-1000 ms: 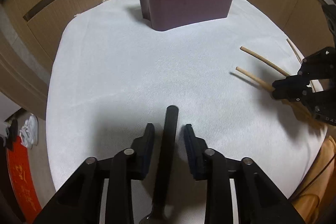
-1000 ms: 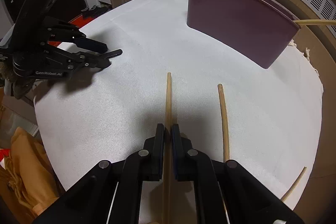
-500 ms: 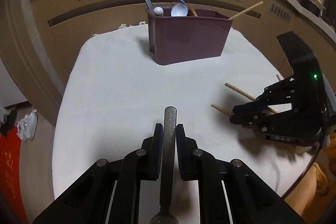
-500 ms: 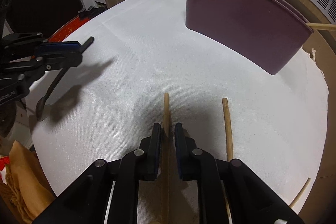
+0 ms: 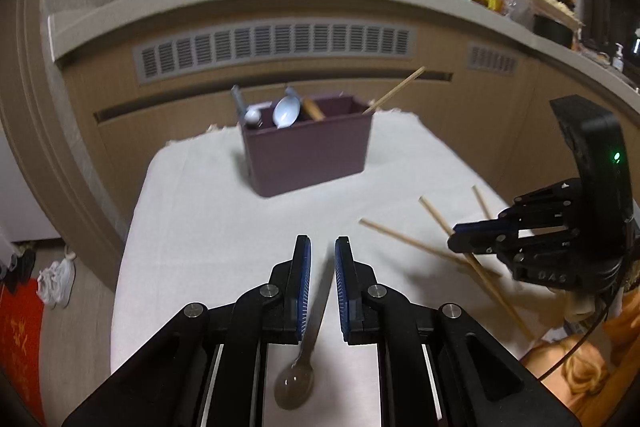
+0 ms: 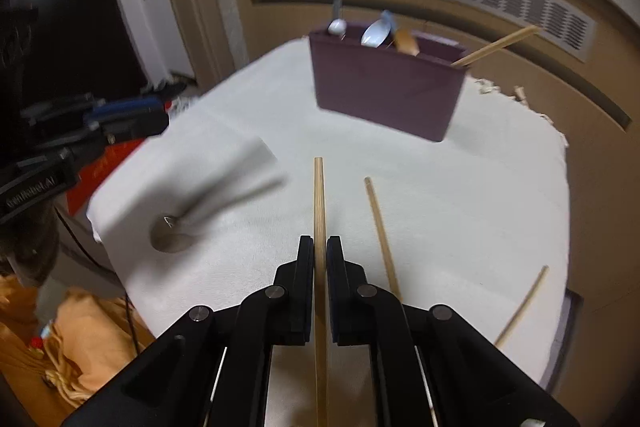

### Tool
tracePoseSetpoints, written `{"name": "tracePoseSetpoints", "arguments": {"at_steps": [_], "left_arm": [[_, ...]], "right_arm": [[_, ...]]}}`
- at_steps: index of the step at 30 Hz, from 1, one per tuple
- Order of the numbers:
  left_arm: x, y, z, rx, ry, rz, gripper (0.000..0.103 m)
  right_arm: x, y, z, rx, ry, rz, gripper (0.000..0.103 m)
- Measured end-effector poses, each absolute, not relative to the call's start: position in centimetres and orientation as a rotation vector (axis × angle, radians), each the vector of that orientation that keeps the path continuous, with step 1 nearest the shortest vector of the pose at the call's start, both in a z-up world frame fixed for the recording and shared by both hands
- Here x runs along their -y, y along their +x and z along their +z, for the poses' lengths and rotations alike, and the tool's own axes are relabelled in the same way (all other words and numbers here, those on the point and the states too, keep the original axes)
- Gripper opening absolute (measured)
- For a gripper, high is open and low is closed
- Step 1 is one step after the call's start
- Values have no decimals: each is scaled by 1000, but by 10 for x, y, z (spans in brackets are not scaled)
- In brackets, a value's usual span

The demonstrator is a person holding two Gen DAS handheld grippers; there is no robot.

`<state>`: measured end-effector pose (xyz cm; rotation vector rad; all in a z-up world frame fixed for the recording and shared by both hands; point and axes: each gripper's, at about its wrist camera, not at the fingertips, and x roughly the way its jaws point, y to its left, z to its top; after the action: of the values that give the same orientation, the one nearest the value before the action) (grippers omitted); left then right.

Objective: Organize utensils
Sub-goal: 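Hold the dark spoon with the left tool while the right tool grips the chopstick, then carry the dark spoon and chopstick above the holder with both tools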

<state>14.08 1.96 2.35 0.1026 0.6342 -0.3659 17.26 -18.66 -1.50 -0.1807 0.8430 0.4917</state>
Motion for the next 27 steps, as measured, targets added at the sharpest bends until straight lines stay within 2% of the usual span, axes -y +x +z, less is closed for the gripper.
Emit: {"name": "tracePoseSetpoints", "arguments": {"at_steps": [8,14,18,25,27], "left_arm": [[-1,132,43,-602,138,-402,13],[16,183,-23,-889,302,-453,19],[24,216,-66,-1028,362,-419,19],[32,243,-81,-1099,348,-417,20],[34,239,-82,-1080,332,-406,15]], "right_arm": [[211,149,26,-707,-107,469,7],[217,144,31,-688,-88,469,7],[216,143,33,-678,-86,482,7],[215,145,32,-683,-90,485,7],[215,146,30,-686,-85,487,7]]}}
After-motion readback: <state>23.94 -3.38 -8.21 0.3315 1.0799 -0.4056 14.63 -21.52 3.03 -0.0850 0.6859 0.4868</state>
